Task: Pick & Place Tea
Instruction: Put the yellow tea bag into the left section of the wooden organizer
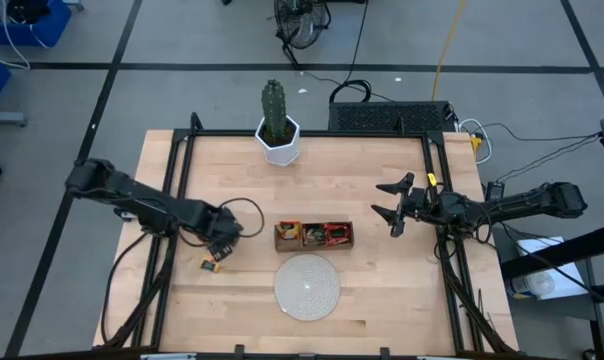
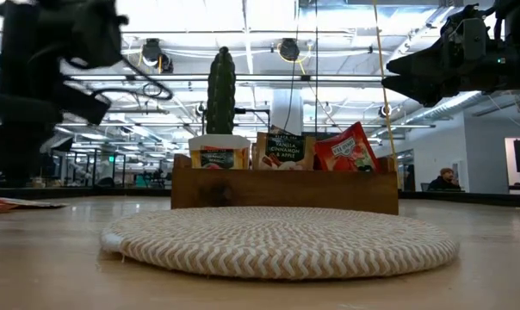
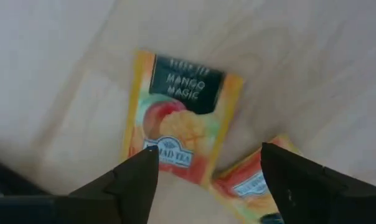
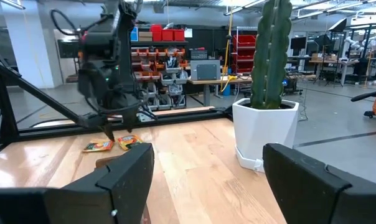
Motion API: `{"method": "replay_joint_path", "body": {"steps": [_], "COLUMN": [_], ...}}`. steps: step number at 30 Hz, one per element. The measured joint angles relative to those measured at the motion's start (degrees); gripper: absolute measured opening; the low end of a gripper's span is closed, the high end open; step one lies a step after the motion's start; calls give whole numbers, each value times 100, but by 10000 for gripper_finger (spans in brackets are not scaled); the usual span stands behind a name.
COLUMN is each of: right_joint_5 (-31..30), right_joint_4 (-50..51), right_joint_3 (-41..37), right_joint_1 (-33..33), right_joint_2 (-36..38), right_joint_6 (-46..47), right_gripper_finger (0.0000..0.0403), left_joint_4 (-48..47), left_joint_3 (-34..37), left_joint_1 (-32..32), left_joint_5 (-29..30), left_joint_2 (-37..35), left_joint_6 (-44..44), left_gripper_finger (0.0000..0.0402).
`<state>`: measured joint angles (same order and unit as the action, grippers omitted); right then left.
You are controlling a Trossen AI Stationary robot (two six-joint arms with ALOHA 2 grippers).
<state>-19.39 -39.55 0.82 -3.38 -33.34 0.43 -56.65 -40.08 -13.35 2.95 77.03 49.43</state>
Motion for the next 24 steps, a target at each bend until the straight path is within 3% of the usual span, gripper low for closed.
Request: {"method": "replay_joint_path", "body": {"steps": [6,12,17,24], "right_joint_5": [0,2,2,0], "right_joint_4": [-1,0,-4,-2], "right_joint_3": [0,-2,0,0], "right_joint_1": [0,0,0,0], "right_joint_2": [0,0,0,2], "right_joint_6": [2,0,2,0], "right_gripper_finger": [280,279,279,279], "left_joint_4": [338,592,1046,1330], "left_joint_3": [991,1466,1714,1946], "left_joint_1": [410,669,670,667], "left_joint_5": [-144,-271,-90,-30], "left_joint_2": [-940,-1547,-1632,-1648], "left_joint_6": [-114,-421,-738,-538], "left_gripper_finger": [260,262,256,255]}}
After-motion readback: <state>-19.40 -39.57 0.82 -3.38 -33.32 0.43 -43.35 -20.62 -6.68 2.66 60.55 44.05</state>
